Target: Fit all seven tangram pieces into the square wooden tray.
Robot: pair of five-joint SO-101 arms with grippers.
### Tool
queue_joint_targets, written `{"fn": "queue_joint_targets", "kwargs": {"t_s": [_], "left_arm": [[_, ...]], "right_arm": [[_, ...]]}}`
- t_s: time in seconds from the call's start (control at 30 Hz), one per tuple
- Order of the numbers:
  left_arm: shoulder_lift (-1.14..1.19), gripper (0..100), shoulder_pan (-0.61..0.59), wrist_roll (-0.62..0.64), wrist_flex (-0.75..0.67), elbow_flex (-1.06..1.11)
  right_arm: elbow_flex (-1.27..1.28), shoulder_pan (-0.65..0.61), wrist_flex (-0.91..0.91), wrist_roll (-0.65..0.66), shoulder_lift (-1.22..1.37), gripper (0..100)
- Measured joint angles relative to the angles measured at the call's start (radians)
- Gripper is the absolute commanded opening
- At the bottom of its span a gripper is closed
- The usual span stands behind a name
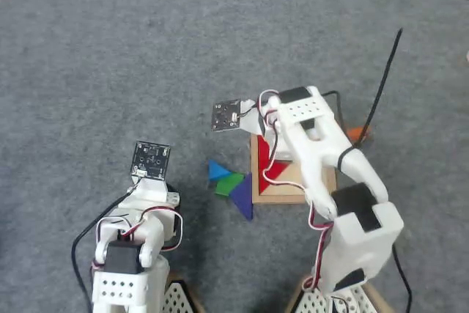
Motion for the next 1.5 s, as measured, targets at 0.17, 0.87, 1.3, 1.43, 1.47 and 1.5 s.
{"fn": "queue_joint_targets", "kwargs": {"t_s": [0.17,0.87,1.3,1.43,1.47,1.5], "left_arm": [[0.0,2,0.0,0.0,0.0,0.0],[0.0,2,0.0,0.0,0.0,0.0],[0.0,2,0.0,0.0,0.0,0.0],[0.0,2,0.0,0.0,0.0,0.0],[0.0,2,0.0,0.0,0.0,0.0],[0.0,2,0.0,0.0,0.0,0.0]], "right_arm": [[-0.061,0.005,0.064,0.069,0.021,21.8],[-0.063,0.058,0.133,0.112,0.021,36.2],[-0.175,0.066,0.149,-0.038,0.021,36.1],[-0.292,0.086,0.222,-0.247,0.02,36.0],[-0.307,0.089,0.253,-0.288,0.015,36.0],[-0.315,0.089,0.276,-0.322,0.0,36.0]]}}
